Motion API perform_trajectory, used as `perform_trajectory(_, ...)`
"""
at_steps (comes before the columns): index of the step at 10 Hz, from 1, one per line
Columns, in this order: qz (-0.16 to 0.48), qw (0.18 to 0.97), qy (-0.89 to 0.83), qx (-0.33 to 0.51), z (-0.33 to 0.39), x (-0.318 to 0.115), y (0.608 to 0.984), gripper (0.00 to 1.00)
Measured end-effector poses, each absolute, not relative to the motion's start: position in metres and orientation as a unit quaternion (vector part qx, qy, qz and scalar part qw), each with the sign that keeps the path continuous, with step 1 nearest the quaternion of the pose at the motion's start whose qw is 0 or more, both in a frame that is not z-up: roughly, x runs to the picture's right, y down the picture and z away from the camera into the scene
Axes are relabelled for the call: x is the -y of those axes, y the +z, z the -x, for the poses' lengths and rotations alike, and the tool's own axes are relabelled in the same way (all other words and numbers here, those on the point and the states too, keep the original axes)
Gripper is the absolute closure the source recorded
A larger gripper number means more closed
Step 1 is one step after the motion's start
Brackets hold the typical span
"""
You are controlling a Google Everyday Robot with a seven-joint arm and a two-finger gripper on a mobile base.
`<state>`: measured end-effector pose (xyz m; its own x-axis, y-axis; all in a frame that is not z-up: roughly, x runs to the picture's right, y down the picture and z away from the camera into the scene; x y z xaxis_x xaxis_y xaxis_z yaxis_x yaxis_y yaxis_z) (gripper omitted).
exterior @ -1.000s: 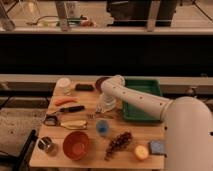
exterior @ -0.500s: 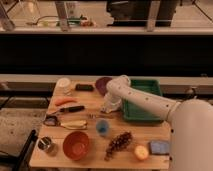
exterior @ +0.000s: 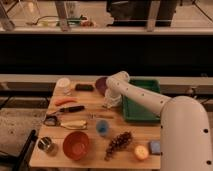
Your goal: Wipe table surface with towel
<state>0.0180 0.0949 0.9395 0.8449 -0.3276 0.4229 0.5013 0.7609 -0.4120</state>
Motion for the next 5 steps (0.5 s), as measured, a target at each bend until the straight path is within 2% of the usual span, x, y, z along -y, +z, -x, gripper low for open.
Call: perform_trajectory(5,0.265,0.911,-0.257,0.185,0.025,-0.101,0.934,1.0)
